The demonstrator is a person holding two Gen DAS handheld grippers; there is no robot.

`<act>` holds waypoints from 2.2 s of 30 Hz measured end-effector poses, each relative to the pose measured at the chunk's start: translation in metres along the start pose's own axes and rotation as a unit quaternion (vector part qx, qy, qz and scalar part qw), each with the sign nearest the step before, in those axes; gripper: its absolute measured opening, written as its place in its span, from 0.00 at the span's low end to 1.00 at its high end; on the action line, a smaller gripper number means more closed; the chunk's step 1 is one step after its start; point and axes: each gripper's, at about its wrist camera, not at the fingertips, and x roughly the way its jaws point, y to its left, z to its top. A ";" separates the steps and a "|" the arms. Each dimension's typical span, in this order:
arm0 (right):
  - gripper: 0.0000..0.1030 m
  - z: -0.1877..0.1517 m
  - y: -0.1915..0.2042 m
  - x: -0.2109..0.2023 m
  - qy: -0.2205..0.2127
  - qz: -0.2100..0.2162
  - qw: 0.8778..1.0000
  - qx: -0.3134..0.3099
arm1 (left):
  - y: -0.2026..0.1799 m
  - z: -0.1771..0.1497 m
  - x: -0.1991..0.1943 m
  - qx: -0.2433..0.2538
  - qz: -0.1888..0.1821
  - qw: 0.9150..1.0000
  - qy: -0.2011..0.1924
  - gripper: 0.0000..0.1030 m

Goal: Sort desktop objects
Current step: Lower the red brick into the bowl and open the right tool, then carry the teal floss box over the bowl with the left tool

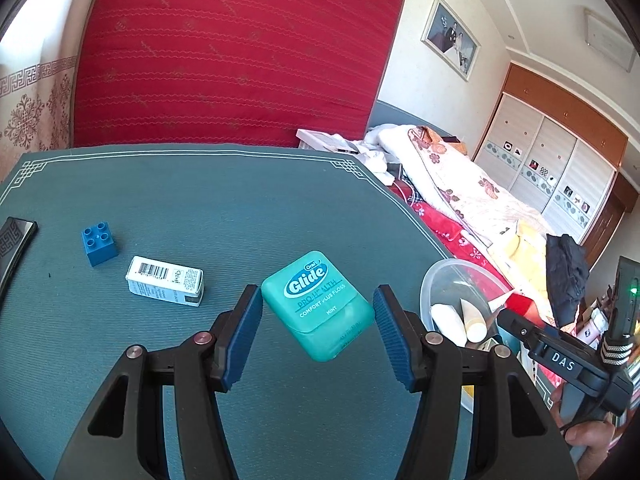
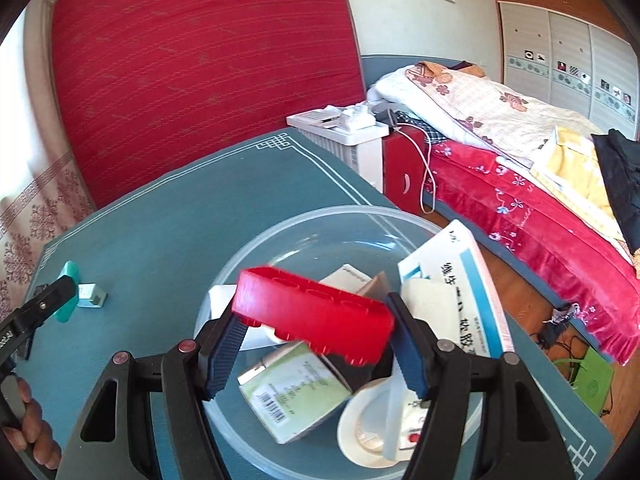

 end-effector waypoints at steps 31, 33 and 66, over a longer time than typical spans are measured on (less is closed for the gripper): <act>0.73 -0.003 -0.015 -0.031 -0.032 0.016 0.999 0.003 | -0.042 -0.014 0.005 0.054 -0.008 0.998 0.013 0.59; 0.73 -0.004 -0.017 -0.033 -0.033 0.017 0.999 0.002 | -0.050 -0.018 0.005 0.065 -0.009 0.998 0.015 0.59; 0.78 -0.022 -0.041 -0.031 -0.044 0.029 0.998 -0.015 | -0.121 -0.047 0.004 0.147 -0.047 0.987 0.035 0.59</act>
